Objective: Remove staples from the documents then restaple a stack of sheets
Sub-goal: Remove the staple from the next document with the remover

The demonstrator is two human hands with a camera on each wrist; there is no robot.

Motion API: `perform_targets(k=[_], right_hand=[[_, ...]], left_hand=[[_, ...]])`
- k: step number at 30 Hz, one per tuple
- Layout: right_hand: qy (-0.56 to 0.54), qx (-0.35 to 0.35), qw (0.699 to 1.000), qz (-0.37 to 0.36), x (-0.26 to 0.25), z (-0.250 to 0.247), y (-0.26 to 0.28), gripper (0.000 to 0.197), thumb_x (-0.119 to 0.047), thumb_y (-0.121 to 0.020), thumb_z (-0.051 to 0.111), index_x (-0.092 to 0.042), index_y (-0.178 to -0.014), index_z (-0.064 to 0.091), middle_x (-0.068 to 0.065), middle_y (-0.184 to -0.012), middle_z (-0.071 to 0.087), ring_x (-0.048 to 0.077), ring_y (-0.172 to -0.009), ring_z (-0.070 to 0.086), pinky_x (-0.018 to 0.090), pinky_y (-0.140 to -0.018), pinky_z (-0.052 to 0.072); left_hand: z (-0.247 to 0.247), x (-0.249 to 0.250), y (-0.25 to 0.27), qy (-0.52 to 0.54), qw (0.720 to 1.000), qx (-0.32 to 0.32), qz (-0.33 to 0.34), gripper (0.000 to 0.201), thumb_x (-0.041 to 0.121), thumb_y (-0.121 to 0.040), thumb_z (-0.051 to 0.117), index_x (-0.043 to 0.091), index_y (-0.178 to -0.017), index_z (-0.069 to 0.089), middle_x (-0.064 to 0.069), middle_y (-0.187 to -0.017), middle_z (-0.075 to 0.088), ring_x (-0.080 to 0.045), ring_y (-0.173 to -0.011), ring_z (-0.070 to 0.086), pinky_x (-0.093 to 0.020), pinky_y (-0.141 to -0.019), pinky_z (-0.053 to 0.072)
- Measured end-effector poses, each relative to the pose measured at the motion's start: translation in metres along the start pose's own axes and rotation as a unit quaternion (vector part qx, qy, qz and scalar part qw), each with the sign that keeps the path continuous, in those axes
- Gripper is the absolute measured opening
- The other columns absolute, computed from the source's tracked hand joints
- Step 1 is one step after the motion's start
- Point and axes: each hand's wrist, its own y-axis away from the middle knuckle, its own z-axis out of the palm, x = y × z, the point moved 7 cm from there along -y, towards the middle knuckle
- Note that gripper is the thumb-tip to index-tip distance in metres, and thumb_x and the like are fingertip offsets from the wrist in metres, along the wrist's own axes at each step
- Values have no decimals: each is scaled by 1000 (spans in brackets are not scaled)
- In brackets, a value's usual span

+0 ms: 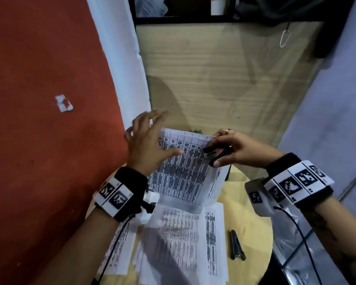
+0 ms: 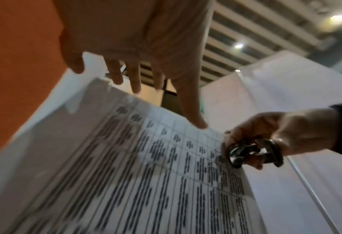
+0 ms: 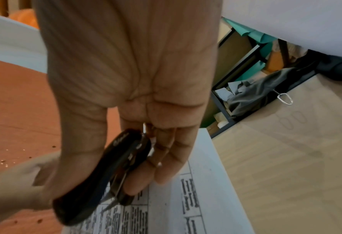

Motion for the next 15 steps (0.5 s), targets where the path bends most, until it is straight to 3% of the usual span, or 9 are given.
perform_targets(k=[3,5,6,7,8,10,12,15], right_hand=[[7,-9,1000,-13,-15,-5,3,40,-7,-69,80,-14,-106,68,3,-105,54,16,-103,53,24,-95,43],[18,-10,1000,-21,-23,-8,6,41,-11,-67,82,-14,-106,69,7,-107,54,18,-105,53,28,-96,43],[19,-11,999,-25,-27,-10,8,42,-16,-66,82,-13,-106,69,9,-107,54,19,-104,53,31,-96,44],[22,-13,999,-32,-31,-13,9,43,-21,-65,81,-13,-106,69,9,-107,54,19,-104,54,32,-95,44],[24,-14,999,-39,-34,-15,10,44,-23,-64,79,-14,-105,69,10,-107,55,19,-104,54,32,-95,44],[24,-22,999,-43,-39,-18,15,44,-26,-63,77,-16,-106,69,8,-109,55,14,-104,55,28,-95,44],[10,-28,999,-43,-43,-21,20,44,-29,-63,75,-18,-106,68,6,-110,56,9,-102,56,24,-95,45],[-4,-33,998,-48,-45,-22,25,44,-31,-64,75,-20,-106,67,4,-111,56,7,-103,56,21,-97,44]], left_hand=[[6,28,-10,-74,991,-112,15,71,59,-62,74,36,-126,55,9,-128,56,-13,-131,33,-53,-109,14],[5,36,-15,-81,988,-133,16,55,55,-65,75,35,-115,64,5,-113,67,-16,-120,49,-49,-110,17],[2,41,-17,-66,988,-137,18,49,52,-67,76,32,-111,68,3,-104,71,-18,-111,56,-41,-104,26],[0,45,-17,-42,988,-144,21,42,48,-68,77,29,-105,71,4,-92,72,-20,-99,60,-33,-91,34],[-1,48,-18,-15,987,-159,24,32,45,-68,78,29,-96,74,8,-75,69,-20,-85,60,-28,-75,34],[-1,47,-17,46,979,-200,20,9,40,-69,80,35,-70,72,14,-48,53,-13,-62,51,-26,-59,28],[0,43,-16,107,968,-225,15,26,39,-70,80,46,-52,62,18,-44,53,-1,-51,46,-24,-55,29],[-3,44,-15,169,959,-229,14,32,32,-73,80,49,-52,62,18,-46,54,3,-46,43,-22,-51,32]])
